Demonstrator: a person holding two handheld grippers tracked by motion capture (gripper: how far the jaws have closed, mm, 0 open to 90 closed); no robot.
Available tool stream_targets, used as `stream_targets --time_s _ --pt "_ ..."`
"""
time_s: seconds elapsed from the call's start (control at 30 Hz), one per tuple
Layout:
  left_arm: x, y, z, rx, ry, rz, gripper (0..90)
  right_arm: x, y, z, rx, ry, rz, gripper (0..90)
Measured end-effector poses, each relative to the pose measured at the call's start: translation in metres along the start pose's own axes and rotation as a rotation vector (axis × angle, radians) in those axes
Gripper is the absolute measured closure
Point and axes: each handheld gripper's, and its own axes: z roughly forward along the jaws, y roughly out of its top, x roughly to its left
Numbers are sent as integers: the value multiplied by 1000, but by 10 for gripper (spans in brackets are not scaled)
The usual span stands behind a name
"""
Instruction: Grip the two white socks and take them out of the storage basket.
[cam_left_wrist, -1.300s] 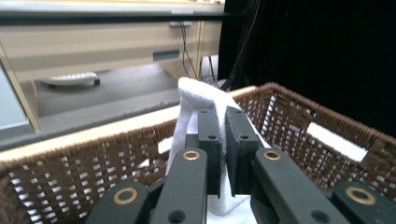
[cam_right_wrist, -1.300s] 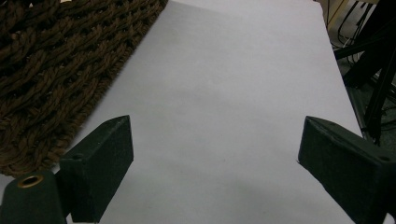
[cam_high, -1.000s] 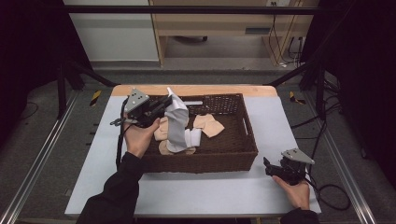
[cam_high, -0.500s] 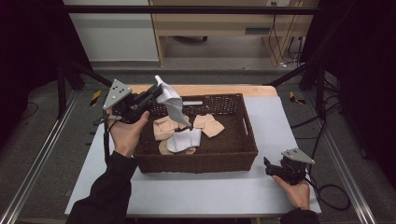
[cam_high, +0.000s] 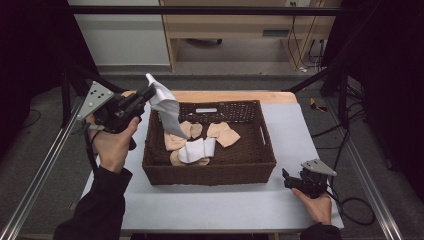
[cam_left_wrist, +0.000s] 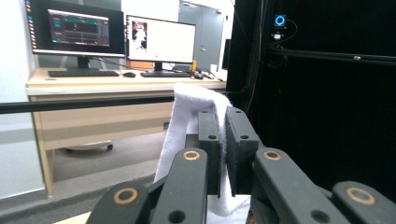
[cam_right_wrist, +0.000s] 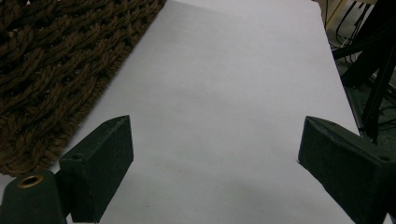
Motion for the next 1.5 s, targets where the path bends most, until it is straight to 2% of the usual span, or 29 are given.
stream_targets --time_s 0.5,0.73,0.87,1.23,1.4,1.5 --pt "34 19 -47 -49 91 0 854 0 0 -1 -5 -4 6 104" --pt "49 20 -67 -45 137 2 854 0 0 0 -2 -8 0 104" --pt "56 14 -75 -32 155 4 854 0 0 -1 -2 -10 3 103" --pt "79 -28 -92 46 199 -31 854 0 0 -1 -1 -10 4 103" --pt "88 -55 -97 106 213 -54 854 0 0 0 0 -11 4 102" --pt "93 -77 -98 149 218 -79 854 0 0 0 0 -11 4 101"
